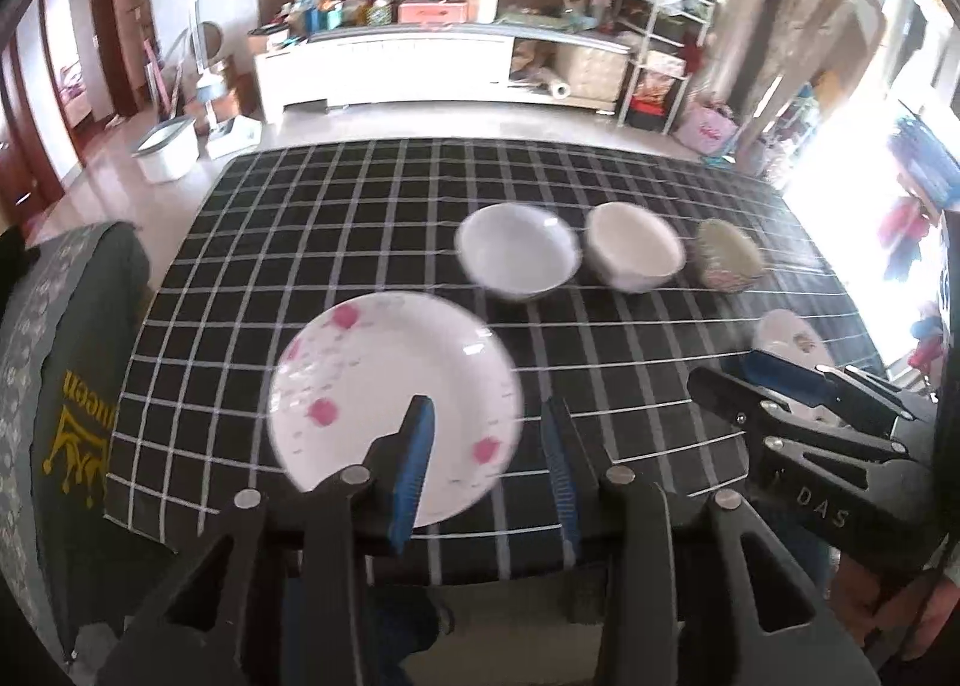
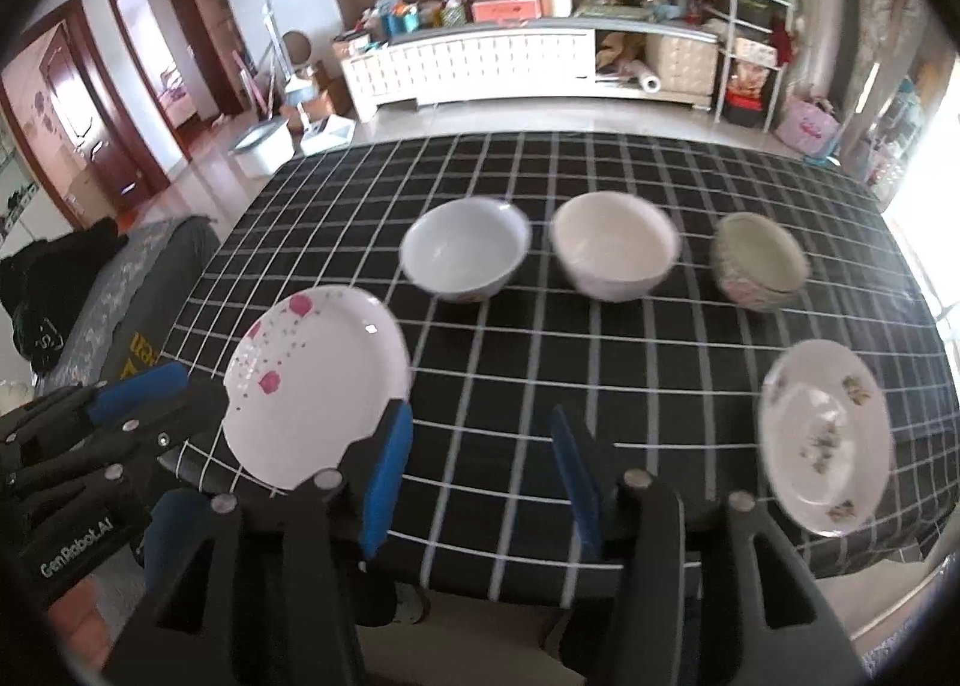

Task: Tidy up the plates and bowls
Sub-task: 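Move the left gripper to the bear-print plate and grasp its rim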

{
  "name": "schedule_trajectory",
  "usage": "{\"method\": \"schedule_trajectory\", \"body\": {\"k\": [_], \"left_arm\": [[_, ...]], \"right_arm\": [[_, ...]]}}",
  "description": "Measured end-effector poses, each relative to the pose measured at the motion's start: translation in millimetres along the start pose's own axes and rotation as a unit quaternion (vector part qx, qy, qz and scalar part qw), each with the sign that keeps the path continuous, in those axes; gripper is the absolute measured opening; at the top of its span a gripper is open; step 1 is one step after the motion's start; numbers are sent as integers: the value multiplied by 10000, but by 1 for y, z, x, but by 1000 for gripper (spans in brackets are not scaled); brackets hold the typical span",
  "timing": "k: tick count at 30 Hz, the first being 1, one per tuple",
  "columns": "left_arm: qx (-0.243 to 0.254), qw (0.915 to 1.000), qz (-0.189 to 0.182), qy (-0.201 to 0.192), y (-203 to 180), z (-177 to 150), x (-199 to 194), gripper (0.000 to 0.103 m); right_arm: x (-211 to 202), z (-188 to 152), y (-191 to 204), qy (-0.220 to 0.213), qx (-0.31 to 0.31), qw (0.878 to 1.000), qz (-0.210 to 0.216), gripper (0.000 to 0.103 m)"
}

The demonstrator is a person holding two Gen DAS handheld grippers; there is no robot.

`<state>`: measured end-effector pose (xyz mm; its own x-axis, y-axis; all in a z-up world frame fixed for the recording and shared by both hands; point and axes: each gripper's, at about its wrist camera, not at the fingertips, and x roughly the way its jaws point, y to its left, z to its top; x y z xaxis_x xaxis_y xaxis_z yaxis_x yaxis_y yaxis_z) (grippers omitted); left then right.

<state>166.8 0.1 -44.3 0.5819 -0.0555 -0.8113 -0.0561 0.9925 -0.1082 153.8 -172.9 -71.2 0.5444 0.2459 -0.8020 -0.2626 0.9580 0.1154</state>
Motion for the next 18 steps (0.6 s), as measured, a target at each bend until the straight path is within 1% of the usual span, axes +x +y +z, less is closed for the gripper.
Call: {"method": "schedule_trajectory", "body": {"k": [4,8,12,14,18], "left_arm": [[248,9997,-49,-39,-38,8,1,37],[508,9985,-186,-27,-79,16,6,37],[725,9969,-310,60,-119,22,17,39],[790,9958,-442,130,-140,24,25,39],[939,9938,-557,190,-177,31,39,39]], "right_arm": [[-20,-3,-31,-119,95,9998,-121,54],[-34,-4,-70,-172,290,9990,-304,54],[-44,-7,-110,-219,533,9968,-562,54],[-47,-10,-128,-232,635,9954,-681,54],[-50,-14,-165,-156,804,9932,-830,54]]}}
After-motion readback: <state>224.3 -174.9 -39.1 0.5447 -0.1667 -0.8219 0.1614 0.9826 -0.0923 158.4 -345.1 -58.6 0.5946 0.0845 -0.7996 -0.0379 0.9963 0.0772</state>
